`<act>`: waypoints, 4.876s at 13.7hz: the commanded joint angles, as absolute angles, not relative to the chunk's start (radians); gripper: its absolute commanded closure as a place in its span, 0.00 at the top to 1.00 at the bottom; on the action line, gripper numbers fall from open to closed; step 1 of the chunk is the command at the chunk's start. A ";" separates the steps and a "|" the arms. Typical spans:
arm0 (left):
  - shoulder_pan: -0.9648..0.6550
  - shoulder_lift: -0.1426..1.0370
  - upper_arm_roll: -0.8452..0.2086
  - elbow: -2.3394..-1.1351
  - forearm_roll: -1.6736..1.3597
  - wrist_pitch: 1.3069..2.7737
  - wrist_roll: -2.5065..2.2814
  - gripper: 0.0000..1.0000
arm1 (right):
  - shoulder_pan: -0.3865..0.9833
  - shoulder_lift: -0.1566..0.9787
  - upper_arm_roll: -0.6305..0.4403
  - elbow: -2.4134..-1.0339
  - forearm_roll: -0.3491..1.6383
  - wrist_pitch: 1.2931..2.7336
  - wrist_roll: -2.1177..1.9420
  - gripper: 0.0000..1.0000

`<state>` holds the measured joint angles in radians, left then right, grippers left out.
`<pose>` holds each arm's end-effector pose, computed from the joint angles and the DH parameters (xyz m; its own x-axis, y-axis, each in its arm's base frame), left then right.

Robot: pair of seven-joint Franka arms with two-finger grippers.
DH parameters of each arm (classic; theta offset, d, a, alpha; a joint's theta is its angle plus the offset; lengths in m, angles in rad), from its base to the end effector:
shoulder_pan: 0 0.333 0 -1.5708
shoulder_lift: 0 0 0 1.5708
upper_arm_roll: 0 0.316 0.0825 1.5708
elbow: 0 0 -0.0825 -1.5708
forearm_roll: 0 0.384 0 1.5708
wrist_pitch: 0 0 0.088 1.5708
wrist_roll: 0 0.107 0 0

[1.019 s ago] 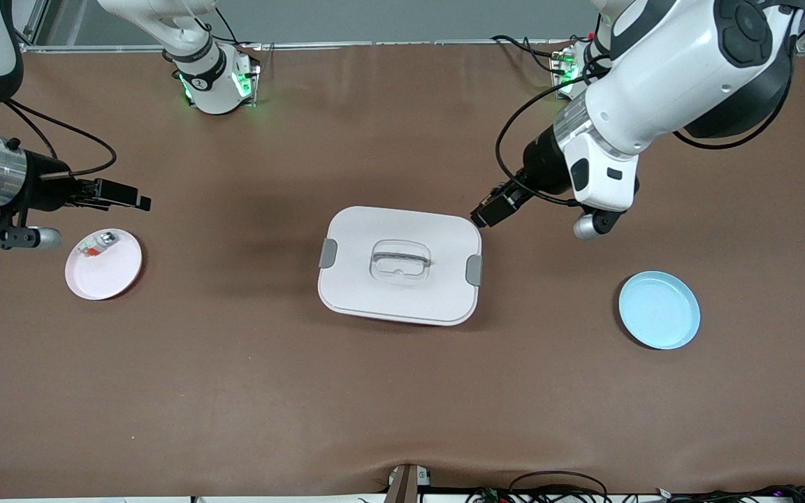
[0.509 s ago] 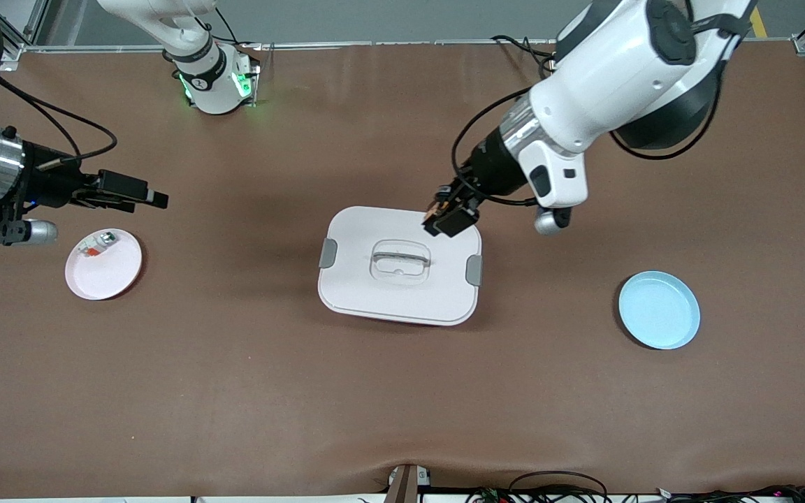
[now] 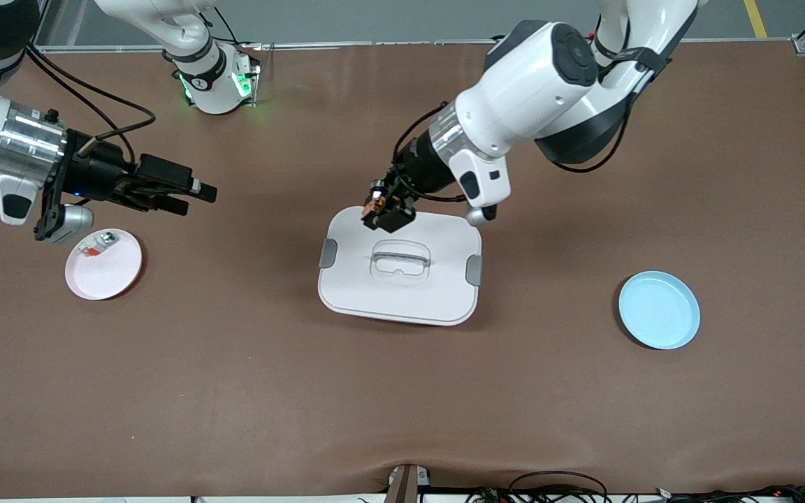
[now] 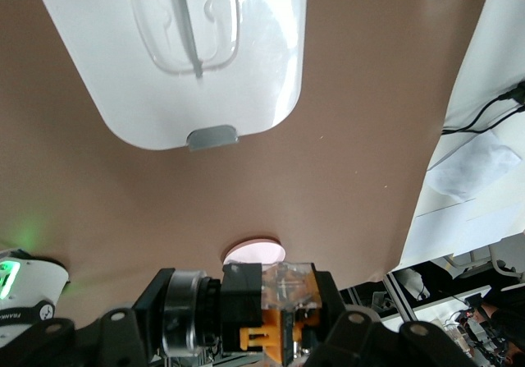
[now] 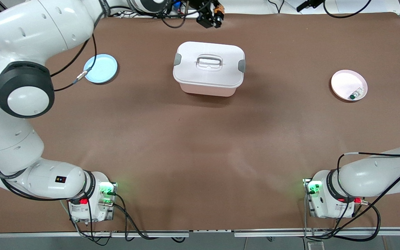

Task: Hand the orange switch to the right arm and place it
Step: 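Carry the switch over the box while the right gripper approaches, then close the right gripper on the switch held by the left gripper, then open the left gripper and pull the right gripper away with switch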

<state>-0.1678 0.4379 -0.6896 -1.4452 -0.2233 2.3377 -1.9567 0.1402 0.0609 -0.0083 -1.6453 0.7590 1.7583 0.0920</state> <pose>0.5294 -0.4742 0.5459 0.2613 0.7538 -0.6029 0.9614 -0.1474 0.2324 0.5768 0.1383 0.5951 0.9961 -0.0640 -0.0612 -0.0885 -0.7290 -0.6788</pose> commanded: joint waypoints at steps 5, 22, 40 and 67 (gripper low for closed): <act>-0.239 0.474 -0.689 -1.424 -0.232 2.457 -2.103 0.29 | 0.262 -0.032 -0.015 -1.804 0.867 1.982 0.103 1.00; -0.276 0.489 -0.684 -1.424 -0.225 2.533 -2.149 0.29 | 0.434 -0.066 -0.015 -1.905 0.862 2.148 0.100 1.00; -0.273 0.480 -0.684 -1.424 -0.224 2.533 -2.155 0.30 | 0.483 0.002 -0.015 -1.885 0.862 2.246 0.100 1.00; -0.264 0.472 -0.684 -1.424 -0.221 2.533 -2.145 1.00 | 0.497 0.040 -0.015 -1.827 0.785 2.241 0.049 0.00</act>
